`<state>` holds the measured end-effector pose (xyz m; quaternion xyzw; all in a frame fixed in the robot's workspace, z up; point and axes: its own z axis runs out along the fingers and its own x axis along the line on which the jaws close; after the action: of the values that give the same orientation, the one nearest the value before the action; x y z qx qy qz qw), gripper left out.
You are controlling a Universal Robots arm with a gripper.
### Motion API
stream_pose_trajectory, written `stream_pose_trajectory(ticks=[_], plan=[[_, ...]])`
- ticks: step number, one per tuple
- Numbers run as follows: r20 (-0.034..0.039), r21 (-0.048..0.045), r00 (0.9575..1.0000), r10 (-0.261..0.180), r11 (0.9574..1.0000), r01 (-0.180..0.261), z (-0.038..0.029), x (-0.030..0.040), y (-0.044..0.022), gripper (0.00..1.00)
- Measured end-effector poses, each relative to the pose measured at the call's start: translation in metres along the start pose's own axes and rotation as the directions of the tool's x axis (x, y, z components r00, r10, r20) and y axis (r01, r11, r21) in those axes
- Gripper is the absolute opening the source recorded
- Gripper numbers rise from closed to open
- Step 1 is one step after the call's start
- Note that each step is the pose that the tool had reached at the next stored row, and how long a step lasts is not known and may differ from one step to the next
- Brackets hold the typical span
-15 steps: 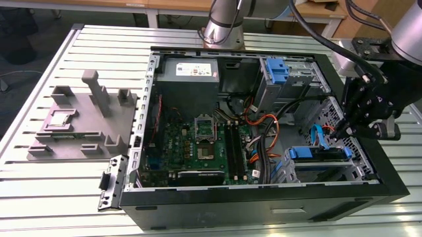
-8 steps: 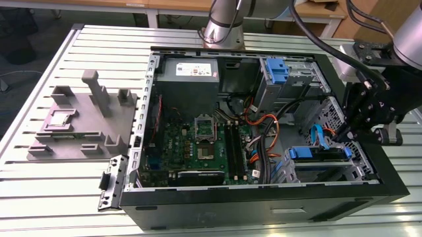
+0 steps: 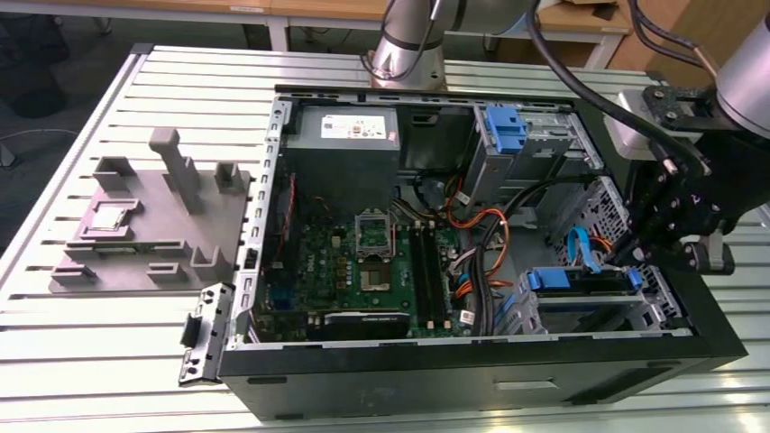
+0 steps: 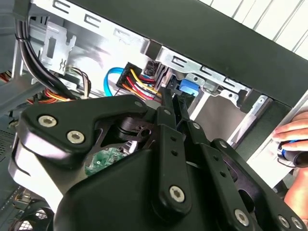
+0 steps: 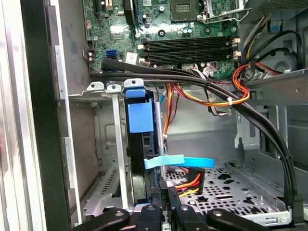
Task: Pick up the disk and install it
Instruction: 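Insert the second disk wire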
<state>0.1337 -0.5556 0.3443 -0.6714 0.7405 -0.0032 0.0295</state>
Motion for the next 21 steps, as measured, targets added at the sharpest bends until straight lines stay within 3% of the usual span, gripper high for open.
stream_pose_trajectory(ticks=[21], plan=[[0.0003, 0.0003, 1.0000, -0.002, 1.0000, 0.002, 0.0026, 0.0121, 0.0012, 0.17]])
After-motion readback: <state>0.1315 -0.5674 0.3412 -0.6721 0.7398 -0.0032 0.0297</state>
